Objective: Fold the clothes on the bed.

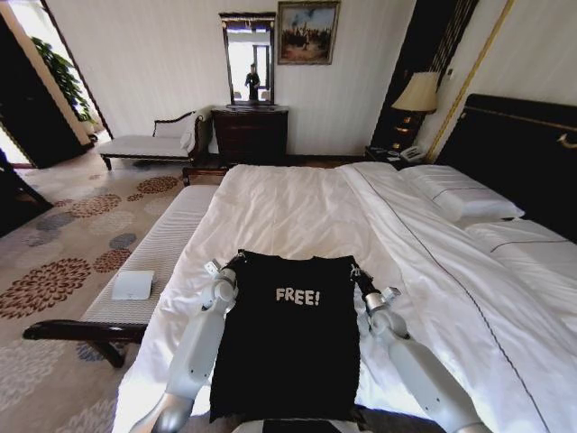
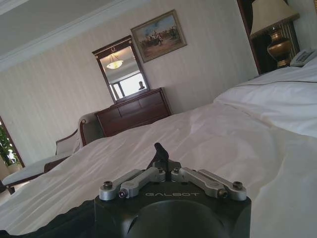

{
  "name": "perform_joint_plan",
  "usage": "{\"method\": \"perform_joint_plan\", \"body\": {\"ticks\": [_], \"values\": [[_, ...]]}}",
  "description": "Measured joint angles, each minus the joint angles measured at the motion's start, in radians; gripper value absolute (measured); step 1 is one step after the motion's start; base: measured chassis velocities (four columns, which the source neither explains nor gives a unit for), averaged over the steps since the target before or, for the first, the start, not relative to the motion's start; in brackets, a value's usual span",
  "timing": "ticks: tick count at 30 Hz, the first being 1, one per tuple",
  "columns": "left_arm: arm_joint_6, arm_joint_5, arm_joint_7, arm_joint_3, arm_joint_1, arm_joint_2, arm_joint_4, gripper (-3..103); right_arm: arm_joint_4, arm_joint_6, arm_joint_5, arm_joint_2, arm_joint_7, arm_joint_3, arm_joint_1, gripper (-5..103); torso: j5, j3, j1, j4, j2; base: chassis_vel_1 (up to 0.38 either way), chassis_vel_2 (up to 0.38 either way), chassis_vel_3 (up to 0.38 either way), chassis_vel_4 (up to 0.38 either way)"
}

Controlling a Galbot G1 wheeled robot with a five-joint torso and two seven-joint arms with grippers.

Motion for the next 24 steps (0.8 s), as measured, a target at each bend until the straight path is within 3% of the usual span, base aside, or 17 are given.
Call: {"method": "perform_joint_plan", "body": {"ticks": [9, 16, 24], "values": [[-0.024, -0.03, 0.03, -0.001, -0.049, 0.019, -0.001, 2, 0.031, 0.028, 0.017, -0.029, -0.018, 0.018, 0.032, 0, 0.0, 0.0, 0.0, 0.0001, 0.0, 0.0, 0.0, 0.0, 0.0], [-0.067, -0.116, 0.1, -0.008, -0.126, 0.047, -0.012, 2, 0.064, 0.084, 0.125, -0.073, -0.11, 0.028, 0.096, 0, 0.0, 0.0, 0.0, 0.0001, 0.0, 0.0, 0.0, 0.0, 0.0], [-0.087, -0.143, 0.144, 0.007, -0.201, 0.072, 0.011, 2, 0.069, 0.101, 0.219, -0.111, -0.162, -0.002, 0.175, 0, 0.0, 0.0, 0.0, 0.0001, 0.0, 0.0, 0.0, 0.0, 0.0]]}}
